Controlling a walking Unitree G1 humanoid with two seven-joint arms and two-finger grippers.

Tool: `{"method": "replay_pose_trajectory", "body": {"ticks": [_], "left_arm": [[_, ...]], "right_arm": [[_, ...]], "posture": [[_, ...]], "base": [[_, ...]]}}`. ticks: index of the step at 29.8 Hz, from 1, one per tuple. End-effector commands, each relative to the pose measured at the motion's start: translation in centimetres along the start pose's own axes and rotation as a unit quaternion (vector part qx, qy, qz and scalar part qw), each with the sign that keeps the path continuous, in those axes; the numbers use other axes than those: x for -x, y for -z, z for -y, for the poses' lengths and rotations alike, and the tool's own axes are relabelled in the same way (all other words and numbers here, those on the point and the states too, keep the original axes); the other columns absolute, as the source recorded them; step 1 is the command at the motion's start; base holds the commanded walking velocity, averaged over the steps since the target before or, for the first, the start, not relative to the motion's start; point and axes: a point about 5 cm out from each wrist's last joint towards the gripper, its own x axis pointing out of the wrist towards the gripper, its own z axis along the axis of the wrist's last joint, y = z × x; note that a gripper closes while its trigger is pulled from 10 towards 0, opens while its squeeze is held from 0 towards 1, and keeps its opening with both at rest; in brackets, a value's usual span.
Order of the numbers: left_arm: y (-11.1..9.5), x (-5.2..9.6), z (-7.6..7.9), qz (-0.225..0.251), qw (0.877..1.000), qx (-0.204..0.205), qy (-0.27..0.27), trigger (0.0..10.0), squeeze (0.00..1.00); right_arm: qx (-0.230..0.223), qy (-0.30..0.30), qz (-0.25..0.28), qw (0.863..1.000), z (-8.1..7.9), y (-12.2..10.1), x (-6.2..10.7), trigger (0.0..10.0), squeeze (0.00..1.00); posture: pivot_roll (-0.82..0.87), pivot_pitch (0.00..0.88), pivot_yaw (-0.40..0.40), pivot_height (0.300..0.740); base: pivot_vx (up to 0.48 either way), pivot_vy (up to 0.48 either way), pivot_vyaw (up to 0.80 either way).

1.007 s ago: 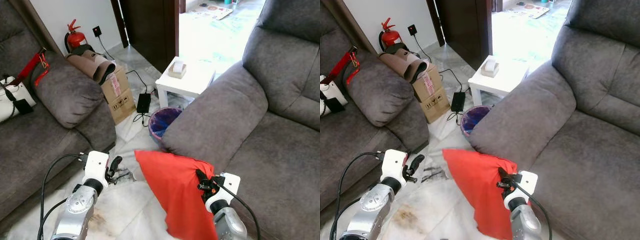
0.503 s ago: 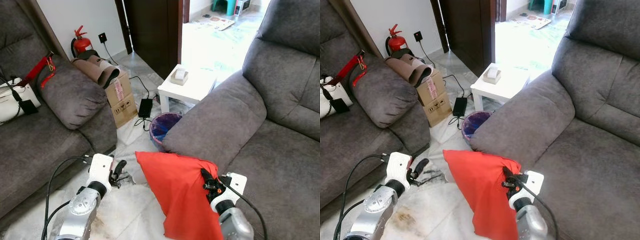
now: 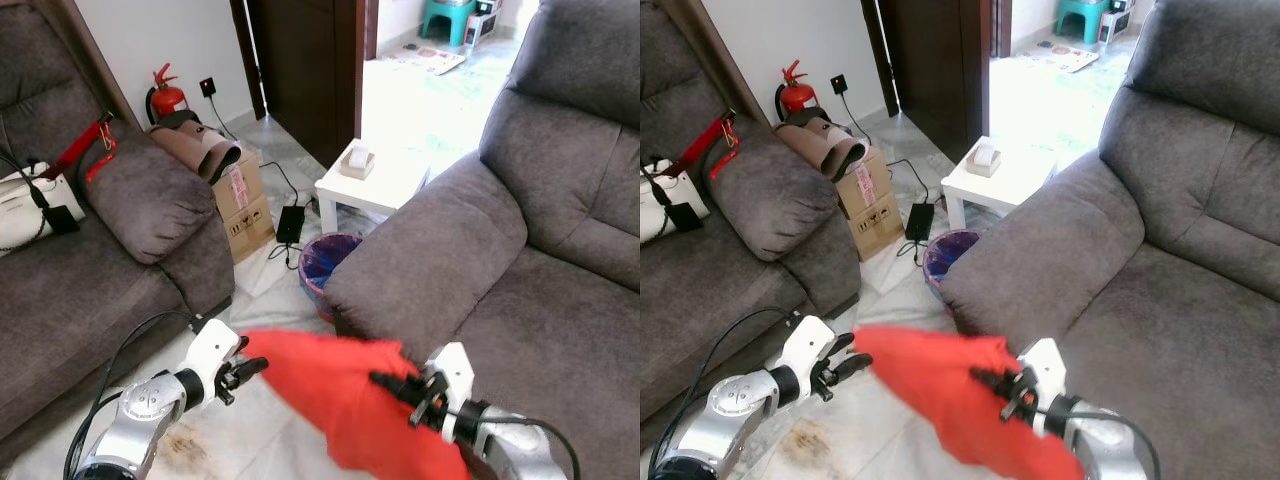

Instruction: Move the pillow to the sofa from floor

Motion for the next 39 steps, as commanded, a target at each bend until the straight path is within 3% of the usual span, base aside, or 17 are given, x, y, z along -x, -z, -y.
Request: {"method": "replay_pose_trajectory", "body": {"ticks": [1, 2, 11, 16, 25, 32, 33, 34, 35, 37, 39], "left_arm": [[0.9, 0.5, 0.0, -0.033, 0.999, -0.007, 0.026, 10.0, 1.00], [0.8, 0.6, 0.2, -0.039, 0.998, -0.013, 0.055, 10.0, 1.00], [1.2, 0.6, 2.0, -0.051, 0.988, -0.022, 0.147, 10.0, 1.00], [1.3, 0.6, 3.3, -0.073, 0.972, -0.046, 0.218, 10.0, 1.00], [2.4, 0.8, 3.7, -0.117, 0.957, -0.101, 0.246, 10.0, 1.00], [1.8, 0.5, 3.4, -0.107, 0.959, -0.118, 0.233, 10.0, 1.00], [1.9, 0.6, 3.5, -0.110, 0.957, -0.122, 0.238, 10.0, 0.55], [1.9, 0.7, 3.5, -0.113, 0.956, -0.125, 0.241, 10.0, 0.55], [2.2, 0.8, 3.7, -0.117, 0.953, -0.130, 0.249, 10.0, 0.00], [2.3, 0.9, 3.8, -0.120, 0.952, -0.127, 0.251, 10.0, 0.00], [3.7, 1.5, 4.2, -0.153, 0.942, -0.129, 0.269, 10.0, 0.00]], "right_arm": [[0.040, -0.046, 0.033, 0.998, -0.8, -2.1, -0.7, 10.0, 0.00], [0.038, -0.053, 0.029, 0.997, -1.2, -1.9, -0.6, 10.0, 0.00], [0.043, -0.092, 0.036, 0.994, -2.1, -3.0, -0.5, 10.0, 0.00], [0.041, -0.102, 0.042, 0.993, -2.4, -3.4, -0.7, 10.0, 0.00], [0.042, -0.118, 0.046, 0.991, -3.0, -4.0, 0.1, 10.0, 0.00], [0.036, -0.132, 0.041, 0.990, -3.3, -4.0, 0.5, 10.0, 0.00], [0.036, -0.133, 0.041, 0.990, -3.3, -4.0, 0.5, 10.0, 0.00], [0.036, -0.133, 0.040, 0.990, -3.3, -4.0, 0.6, 10.0, 0.00], [0.036, -0.135, 0.040, 0.989, -3.4, -4.1, 0.6, 10.0, 0.00], [0.036, -0.137, 0.039, 0.989, -3.4, -4.1, 0.7, 10.0, 0.00], [0.036, -0.139, 0.038, 0.989, -3.4, -4.3, 0.9, 10.0, 0.00]], "posture": [[0.07, 0.071, 0.096, 0.740], [0.07, 0.069, 0.100, 0.740], [0.06, 0.083, 0.101, 0.740], [0.06, 0.098, 0.101, 0.740], [0.05, 0.116, 0.098, 0.740], [0.06, 0.121, 0.091, 0.740], [0.05, 0.122, 0.091, 0.740], [0.05, 0.122, 0.091, 0.740], [0.05, 0.124, 0.091, 0.740], [0.06, 0.126, 0.091, 0.740], [0.05, 0.128, 0.090, 0.740]], "base": [[0.000, 0.000, 0.00], [0.000, 0.000, 0.00], [0.000, 0.000, 0.00], [0.000, 0.000, 0.00], [0.000, 0.000, 0.00], [0.000, 0.000, 0.00], [0.000, 0.000, 0.00], [0.000, 0.000, 0.00], [0.000, 0.000, 0.00], [0.000, 0.000, 0.00], [0.000, 0.000, 0.00]]}}
